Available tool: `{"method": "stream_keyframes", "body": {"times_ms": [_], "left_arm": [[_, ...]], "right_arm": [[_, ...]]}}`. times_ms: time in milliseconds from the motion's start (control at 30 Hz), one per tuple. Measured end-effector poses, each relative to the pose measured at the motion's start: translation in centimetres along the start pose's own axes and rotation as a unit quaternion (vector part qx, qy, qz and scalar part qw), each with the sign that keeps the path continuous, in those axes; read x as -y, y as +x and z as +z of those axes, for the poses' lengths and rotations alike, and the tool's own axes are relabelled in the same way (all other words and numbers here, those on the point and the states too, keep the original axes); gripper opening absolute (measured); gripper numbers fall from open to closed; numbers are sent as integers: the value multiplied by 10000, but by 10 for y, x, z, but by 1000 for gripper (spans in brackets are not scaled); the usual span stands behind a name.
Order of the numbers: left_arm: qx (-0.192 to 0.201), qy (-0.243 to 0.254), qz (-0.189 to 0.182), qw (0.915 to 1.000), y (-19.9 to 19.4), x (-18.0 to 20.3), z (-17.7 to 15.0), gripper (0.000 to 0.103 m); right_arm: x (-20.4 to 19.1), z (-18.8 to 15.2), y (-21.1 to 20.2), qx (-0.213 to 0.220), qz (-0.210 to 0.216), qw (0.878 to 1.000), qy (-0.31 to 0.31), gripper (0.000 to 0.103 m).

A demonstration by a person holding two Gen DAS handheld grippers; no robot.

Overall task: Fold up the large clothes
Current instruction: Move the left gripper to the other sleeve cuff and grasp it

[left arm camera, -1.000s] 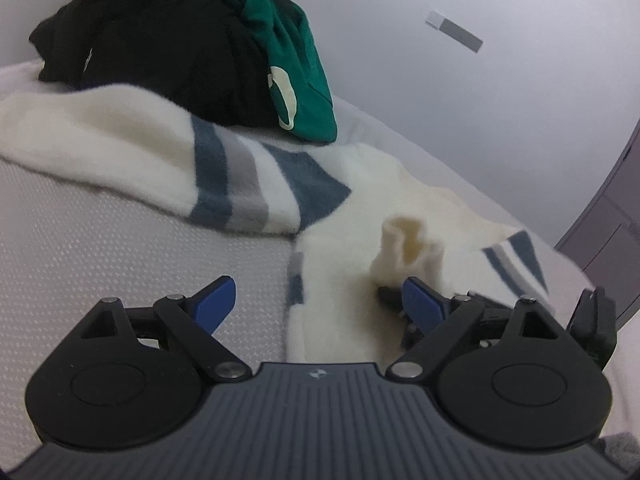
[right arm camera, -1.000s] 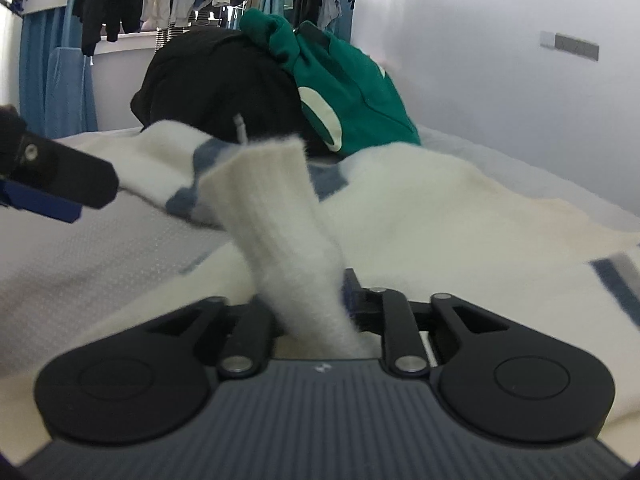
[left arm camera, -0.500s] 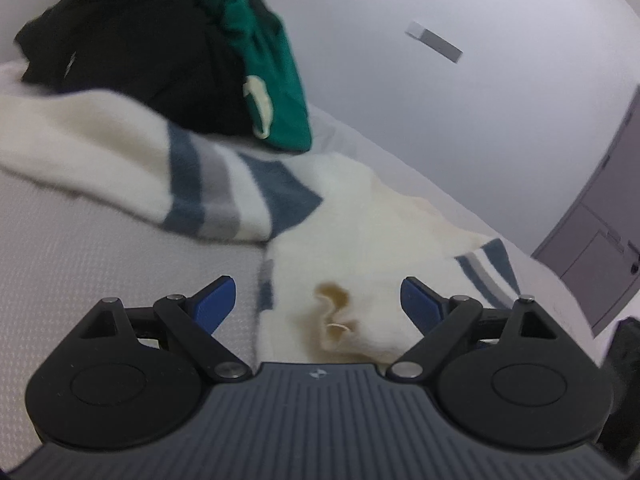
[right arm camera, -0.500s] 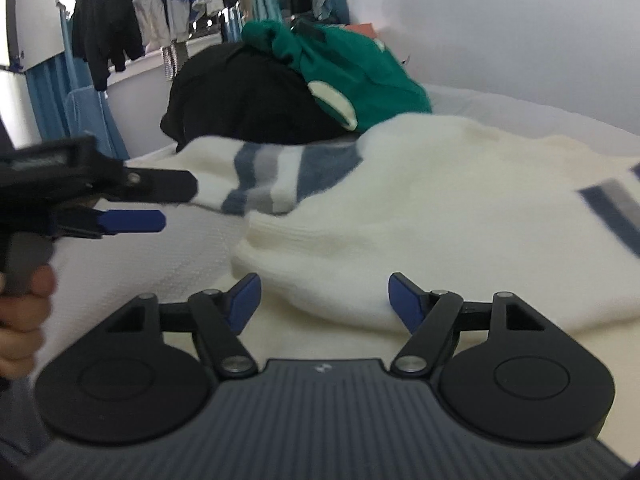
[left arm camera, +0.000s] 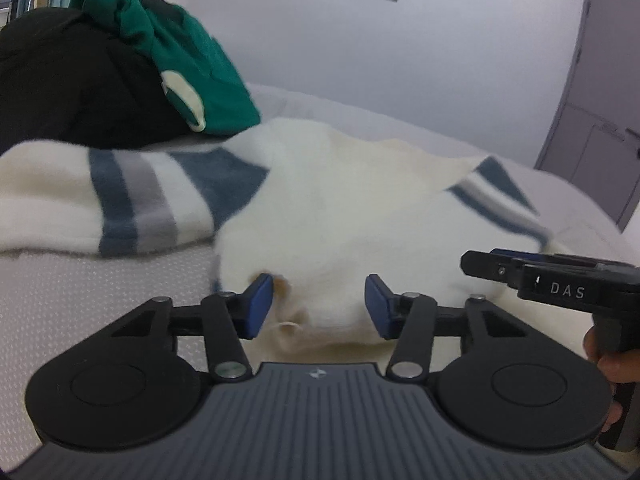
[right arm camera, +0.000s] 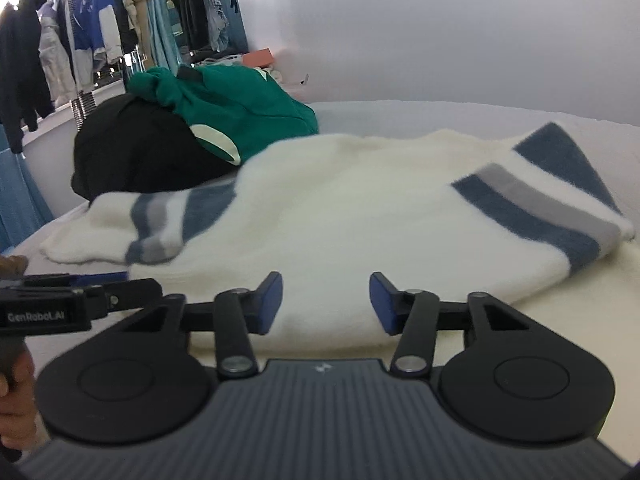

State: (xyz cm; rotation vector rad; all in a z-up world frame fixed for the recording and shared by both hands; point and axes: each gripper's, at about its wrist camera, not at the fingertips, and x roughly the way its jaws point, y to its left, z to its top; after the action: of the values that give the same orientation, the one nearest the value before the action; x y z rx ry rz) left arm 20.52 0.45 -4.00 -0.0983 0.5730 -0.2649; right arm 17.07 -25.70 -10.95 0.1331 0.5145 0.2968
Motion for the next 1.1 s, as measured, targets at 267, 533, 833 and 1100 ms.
{"method": "stream_keyframes", "body": {"times_ms": [267, 533, 833, 1100], "left_arm": [[-649, -551, 126, 9963, 29, -25, -11, 52], [215, -1207, 176, 9923, -3, -46, 2, 62], [1108, -2532, 1536, 9487, -25, -139, 16, 67], [1275, -3976, 2349, 8778, -19, -245, 7, 71]], "right_arm": [[5, -14, 38, -331, -143, 9993, -90, 49], [9, -16, 36, -301, -115, 9994, 91, 48], [11, -17, 34, -260, -95, 9996, 111, 48], [11, -19, 31, -219, -81, 9997, 94, 48]]}}
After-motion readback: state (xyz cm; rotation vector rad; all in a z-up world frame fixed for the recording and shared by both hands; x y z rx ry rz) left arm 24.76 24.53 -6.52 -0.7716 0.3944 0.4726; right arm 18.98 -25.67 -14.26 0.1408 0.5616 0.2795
